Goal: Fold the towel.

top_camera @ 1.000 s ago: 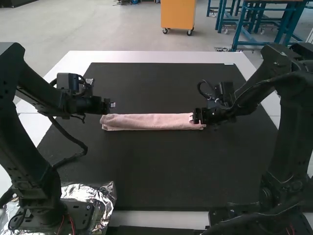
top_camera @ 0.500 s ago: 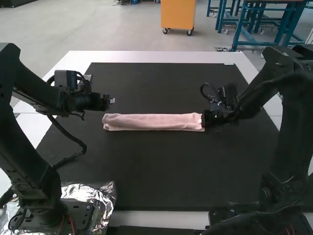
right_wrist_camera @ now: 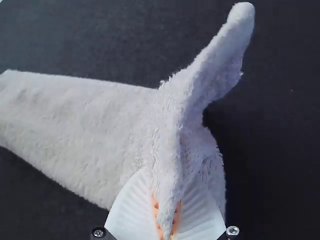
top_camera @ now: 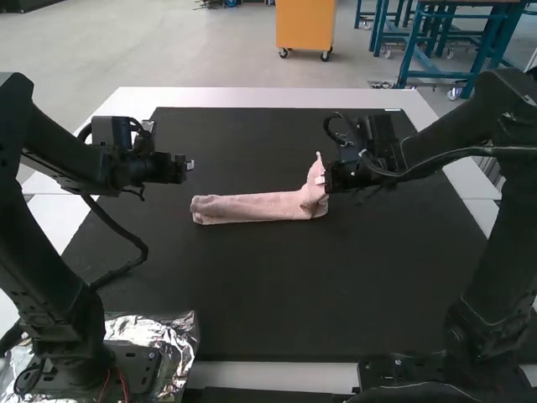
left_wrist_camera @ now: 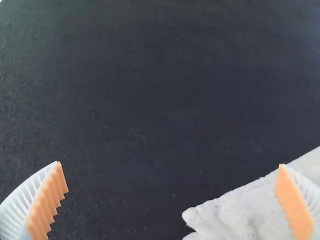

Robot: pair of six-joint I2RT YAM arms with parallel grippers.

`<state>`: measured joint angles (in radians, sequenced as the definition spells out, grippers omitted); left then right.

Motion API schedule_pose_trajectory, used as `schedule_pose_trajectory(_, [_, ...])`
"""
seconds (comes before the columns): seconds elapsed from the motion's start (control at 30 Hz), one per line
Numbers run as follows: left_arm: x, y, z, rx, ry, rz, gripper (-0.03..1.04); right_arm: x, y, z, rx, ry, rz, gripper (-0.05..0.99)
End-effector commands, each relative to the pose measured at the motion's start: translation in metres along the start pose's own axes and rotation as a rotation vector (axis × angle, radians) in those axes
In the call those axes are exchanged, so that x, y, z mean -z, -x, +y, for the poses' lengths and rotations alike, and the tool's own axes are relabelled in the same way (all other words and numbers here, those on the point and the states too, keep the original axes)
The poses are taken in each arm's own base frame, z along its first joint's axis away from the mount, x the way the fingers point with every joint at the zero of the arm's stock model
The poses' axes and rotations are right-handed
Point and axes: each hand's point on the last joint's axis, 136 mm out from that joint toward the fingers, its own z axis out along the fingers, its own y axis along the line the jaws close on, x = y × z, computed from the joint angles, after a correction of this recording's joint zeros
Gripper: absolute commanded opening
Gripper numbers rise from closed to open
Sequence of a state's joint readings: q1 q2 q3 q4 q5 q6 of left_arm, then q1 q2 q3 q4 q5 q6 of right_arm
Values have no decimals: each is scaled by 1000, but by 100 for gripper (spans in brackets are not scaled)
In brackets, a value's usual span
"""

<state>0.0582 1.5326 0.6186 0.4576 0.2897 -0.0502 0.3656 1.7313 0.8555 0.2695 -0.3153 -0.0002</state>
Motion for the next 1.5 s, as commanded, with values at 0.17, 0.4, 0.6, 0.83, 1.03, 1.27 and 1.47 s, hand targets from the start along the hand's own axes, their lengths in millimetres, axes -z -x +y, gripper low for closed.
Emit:
schedule_pose_trajectory(0.17, [17,15,43,33,119,-54,97,-36,16,60,71,103,-1,-3])
schedule_pose_trajectory(0.4, [30,0,70,27,187,-34,97,-65,19,92,105,150,13,-3])
schedule_pose_trajectory(0.6, [39,-10,78,11,213,-30,97,-87,16,123,136,195,28,-3])
schedule_pose_trajectory(0.83, [42,-17,80,9,222,-36,97,-102,22,157,165,241,20,-3])
schedule_pose_trajectory(1.03, [43,-17,79,7,221,-41,97,-118,22,172,179,261,26,-3])
schedule_pose_trajectory(1.27, [43,-19,78,11,218,-40,97,-134,15,193,191,290,39,-3])
schedule_pose_trajectory(1.47, [44,-25,77,12,215,-33,97,-144,8,210,205,311,56,-2])
